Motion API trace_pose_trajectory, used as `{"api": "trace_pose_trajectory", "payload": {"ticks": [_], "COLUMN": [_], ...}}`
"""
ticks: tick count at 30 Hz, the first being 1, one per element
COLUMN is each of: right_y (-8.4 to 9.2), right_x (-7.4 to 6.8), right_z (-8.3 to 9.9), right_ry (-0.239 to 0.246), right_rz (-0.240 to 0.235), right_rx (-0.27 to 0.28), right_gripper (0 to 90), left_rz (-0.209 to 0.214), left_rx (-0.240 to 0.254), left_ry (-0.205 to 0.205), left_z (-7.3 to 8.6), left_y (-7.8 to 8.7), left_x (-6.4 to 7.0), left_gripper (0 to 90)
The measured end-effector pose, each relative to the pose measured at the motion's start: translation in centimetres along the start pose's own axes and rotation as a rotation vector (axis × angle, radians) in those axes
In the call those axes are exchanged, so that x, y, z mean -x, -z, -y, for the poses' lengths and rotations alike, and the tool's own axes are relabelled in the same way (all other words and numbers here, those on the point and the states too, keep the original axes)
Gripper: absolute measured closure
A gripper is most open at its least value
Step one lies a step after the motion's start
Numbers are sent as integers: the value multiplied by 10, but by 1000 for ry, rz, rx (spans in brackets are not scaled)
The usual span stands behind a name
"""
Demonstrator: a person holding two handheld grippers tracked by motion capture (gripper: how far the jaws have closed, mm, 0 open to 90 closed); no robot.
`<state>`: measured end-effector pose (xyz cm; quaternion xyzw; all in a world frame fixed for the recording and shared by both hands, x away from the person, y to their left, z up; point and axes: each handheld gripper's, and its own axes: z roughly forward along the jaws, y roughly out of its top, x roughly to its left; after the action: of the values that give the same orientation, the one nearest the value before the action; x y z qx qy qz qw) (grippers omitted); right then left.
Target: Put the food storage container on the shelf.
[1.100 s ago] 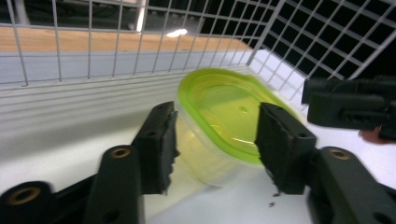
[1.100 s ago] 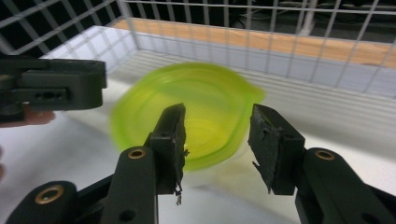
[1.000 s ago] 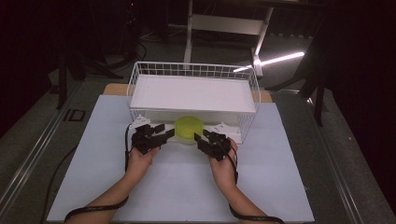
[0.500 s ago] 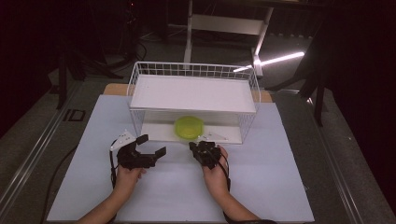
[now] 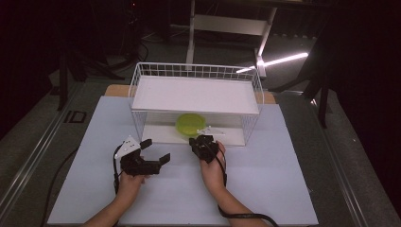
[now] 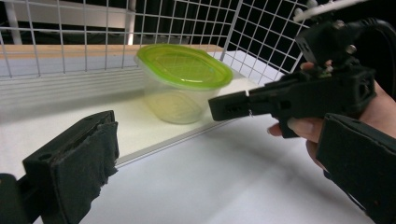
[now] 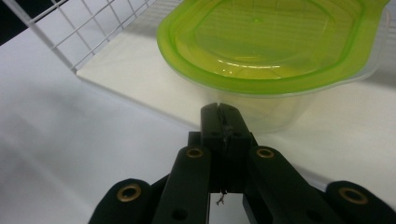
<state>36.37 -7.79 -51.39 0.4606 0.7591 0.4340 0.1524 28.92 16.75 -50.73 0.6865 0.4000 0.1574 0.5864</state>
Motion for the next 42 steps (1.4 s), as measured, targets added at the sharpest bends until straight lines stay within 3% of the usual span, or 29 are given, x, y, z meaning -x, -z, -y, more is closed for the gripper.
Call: {"api": "trace_pose_trajectory", "payload": {"ticks": [11, 15, 21, 23, 25, 27, 28, 29, 31, 32, 34, 38, 42], "right_y": [-13, -9, 10, 17, 26, 34, 38, 42, 45, 51, 57, 62, 66], "right_x": [4, 6, 1, -1, -2, -1, -1, -2, -2, -1, -1, -2, 1], "right_z": [-13, -10, 0, 3, 5, 6, 5, 5, 5, 4, 4, 4, 6], "right_ry": [-14, -66, -29, 3, 33, 31, 34, 35, 39, 35, 31, 58, 35], "right_rz": [42, 5, -18, -26, -27, -47, -51, -57, -65, -76, -101, -124, -154], "right_rx": [11, 14, 9, 14, 21, 38, 45, 59, 72, 98, 102, 115, 137], "right_gripper": [887, 872, 801, 736, 661, 527, 507, 464, 464, 368, 302, 248, 199], "left_rz": [-6, 9, 30, 55, 70, 81, 84, 98, 98, 123, 133, 122, 138], "left_rx": [-3, -9, 1, 10, -5, -1, -5, -6, -6, -13, -13, -31, -33], "left_ry": [6, -23, -38, -43, -73, -98, -105, -106, -106, -106, -93, -100, -109], "left_z": [0, -1, -5, -8, -13, -18, -20, -22, -22, -25, -25, -24, -24], "left_y": [-1, -3, -2, -1, -1, -1, 0, 0, 0, 2, 3, 4, 6], "left_x": [0, 0, 4, 6, 9, 14, 16, 18, 18, 25, 27, 31, 33], "left_gripper": [3, 3, 3, 3, 3, 3, 4, 3, 4, 4, 3, 4, 3]}}
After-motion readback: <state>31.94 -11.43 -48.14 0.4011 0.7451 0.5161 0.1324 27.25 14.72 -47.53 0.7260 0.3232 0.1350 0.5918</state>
